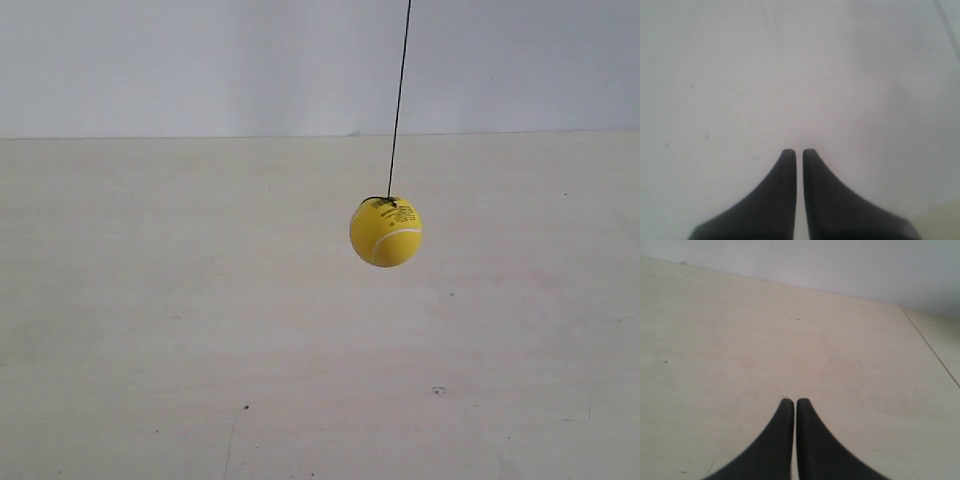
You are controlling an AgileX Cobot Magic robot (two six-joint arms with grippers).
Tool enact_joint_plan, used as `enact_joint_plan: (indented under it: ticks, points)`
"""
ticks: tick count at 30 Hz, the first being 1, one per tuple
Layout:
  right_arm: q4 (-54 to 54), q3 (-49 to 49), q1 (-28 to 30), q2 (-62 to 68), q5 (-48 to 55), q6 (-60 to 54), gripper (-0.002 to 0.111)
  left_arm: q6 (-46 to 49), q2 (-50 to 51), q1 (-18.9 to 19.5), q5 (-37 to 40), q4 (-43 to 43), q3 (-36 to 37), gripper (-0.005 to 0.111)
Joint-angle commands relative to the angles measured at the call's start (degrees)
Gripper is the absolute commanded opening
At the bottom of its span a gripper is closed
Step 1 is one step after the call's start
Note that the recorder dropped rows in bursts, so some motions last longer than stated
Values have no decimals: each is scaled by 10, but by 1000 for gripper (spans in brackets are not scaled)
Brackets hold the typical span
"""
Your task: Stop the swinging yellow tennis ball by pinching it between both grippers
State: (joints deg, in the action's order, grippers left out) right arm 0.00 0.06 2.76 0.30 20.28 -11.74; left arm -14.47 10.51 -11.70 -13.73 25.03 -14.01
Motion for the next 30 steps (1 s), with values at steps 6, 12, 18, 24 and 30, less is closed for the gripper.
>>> enact_joint_plan:
  ticks: [6,12,18,24,30]
  points:
    - [-3,-1,1,-3,-9,2,0,155,-15,133,84,-216,140,5]
    - [-3,-1,1,-3,-9,2,0,155,-89,141,243,-216,140,5]
    - [-3,-1,1,-3,-9,2,0,155,-105,141,304,-222,140,5]
    - [-3,-1,1,-3,-9,2,0,155,-105,141,304,-222,140,5]
    - [-3,-1,1,-3,-9,2,0,155,-105,141,304,-222,140,5]
